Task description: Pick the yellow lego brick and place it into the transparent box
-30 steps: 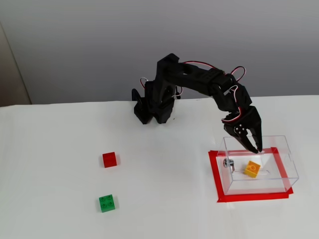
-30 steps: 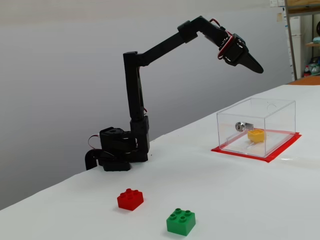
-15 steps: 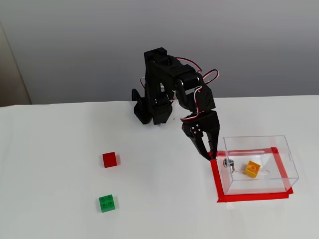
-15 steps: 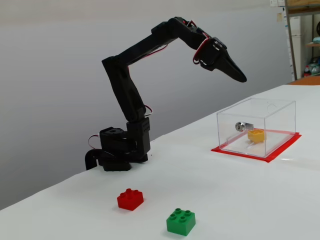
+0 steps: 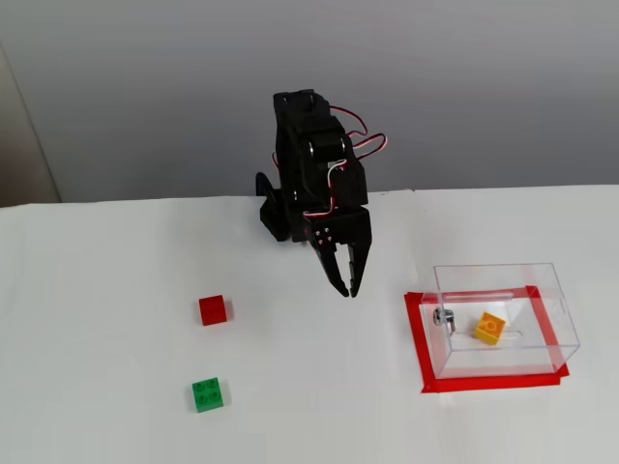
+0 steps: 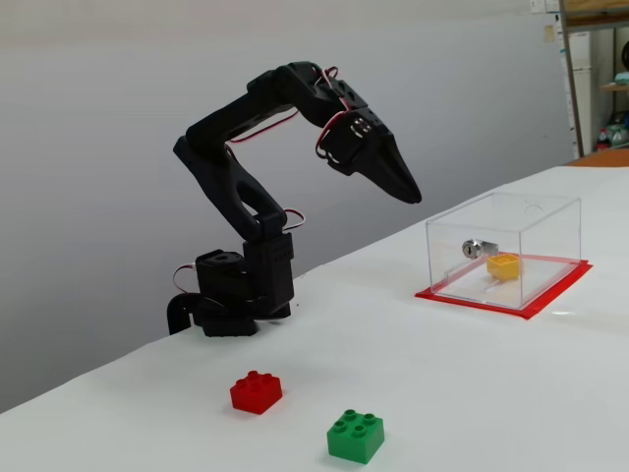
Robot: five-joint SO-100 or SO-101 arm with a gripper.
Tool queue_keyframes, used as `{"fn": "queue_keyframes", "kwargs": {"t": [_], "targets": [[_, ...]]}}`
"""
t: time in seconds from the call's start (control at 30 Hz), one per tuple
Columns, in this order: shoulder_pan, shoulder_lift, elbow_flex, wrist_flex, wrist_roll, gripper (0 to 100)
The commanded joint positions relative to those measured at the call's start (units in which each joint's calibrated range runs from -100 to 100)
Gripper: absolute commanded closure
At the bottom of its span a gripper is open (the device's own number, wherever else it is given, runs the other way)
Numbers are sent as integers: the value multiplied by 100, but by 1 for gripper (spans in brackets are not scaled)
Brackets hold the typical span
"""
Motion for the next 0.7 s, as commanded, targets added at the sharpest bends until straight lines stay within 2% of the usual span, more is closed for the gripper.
{"fn": "queue_keyframes", "kwargs": {"t": [0.0, 0.67], "targets": [[42, -813, 696, -40, 20, 98], [537, -3630, 4078, 39, 10, 98]]}}
